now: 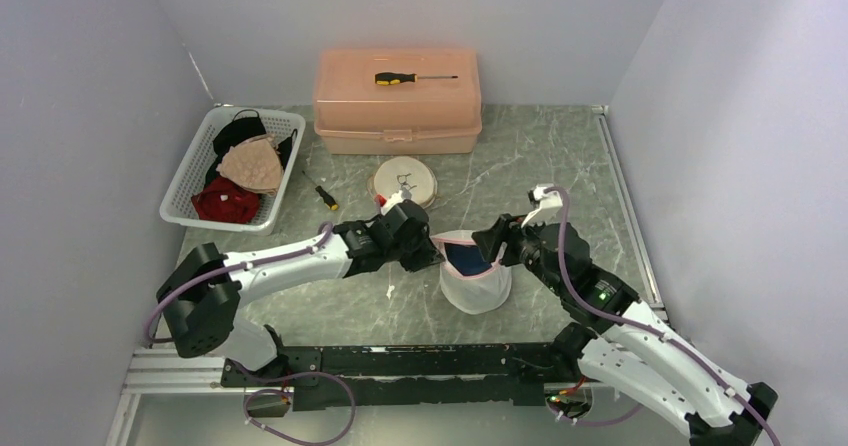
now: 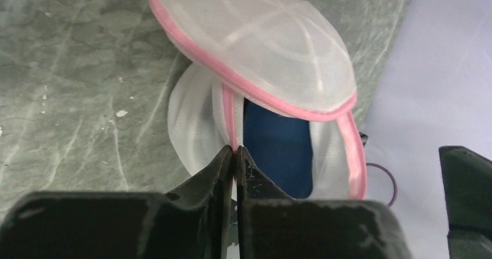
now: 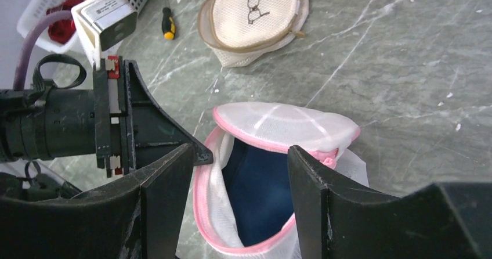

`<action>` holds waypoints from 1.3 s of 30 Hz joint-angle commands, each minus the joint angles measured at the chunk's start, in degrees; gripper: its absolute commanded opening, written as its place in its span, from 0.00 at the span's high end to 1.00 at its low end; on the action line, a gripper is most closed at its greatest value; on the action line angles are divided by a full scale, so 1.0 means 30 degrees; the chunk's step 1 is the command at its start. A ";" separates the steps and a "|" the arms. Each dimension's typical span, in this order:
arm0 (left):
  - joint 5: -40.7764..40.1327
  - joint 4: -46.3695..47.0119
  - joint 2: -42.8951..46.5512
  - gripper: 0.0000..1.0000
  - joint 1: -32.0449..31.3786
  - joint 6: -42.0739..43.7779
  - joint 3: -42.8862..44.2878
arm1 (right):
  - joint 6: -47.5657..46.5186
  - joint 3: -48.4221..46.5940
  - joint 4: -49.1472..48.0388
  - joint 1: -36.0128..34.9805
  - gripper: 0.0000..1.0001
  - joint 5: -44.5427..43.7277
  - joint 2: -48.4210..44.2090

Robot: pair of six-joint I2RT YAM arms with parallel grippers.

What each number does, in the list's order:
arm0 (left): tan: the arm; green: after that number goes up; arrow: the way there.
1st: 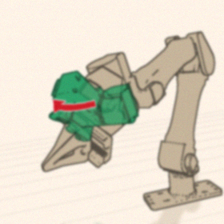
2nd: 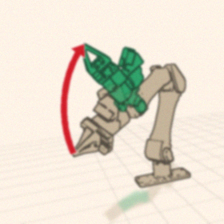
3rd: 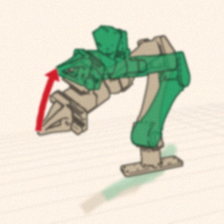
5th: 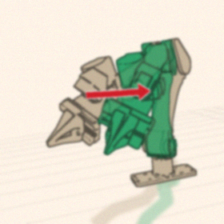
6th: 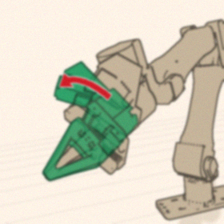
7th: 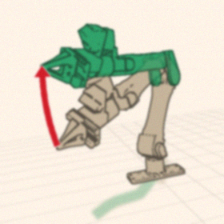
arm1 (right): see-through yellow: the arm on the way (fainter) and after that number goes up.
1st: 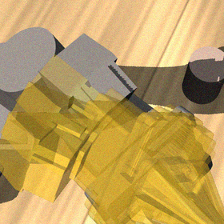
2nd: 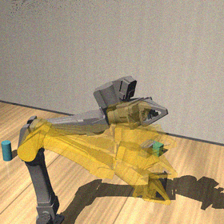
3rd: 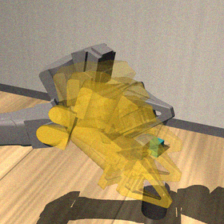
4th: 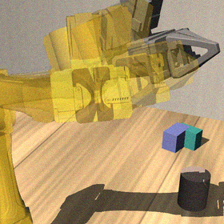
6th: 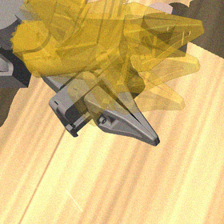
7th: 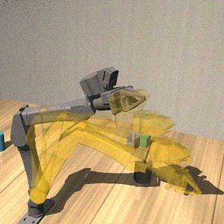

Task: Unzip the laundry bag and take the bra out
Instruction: Open the laundry bag at the center of the board.

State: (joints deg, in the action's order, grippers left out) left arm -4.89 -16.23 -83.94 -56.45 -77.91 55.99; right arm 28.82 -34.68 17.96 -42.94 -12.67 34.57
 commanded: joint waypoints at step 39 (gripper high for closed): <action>-0.1621 -0.0875 0.3409 0.97 -0.0179 0.2831 -0.2821 | -0.7011 -0.7562 0.2553 -0.5404 0.50 -0.4626 1.5067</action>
State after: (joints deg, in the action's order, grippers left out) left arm -8.43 -18.76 -75.77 -56.71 -69.65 48.10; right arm 8.32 -56.29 27.51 -58.92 -23.94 77.58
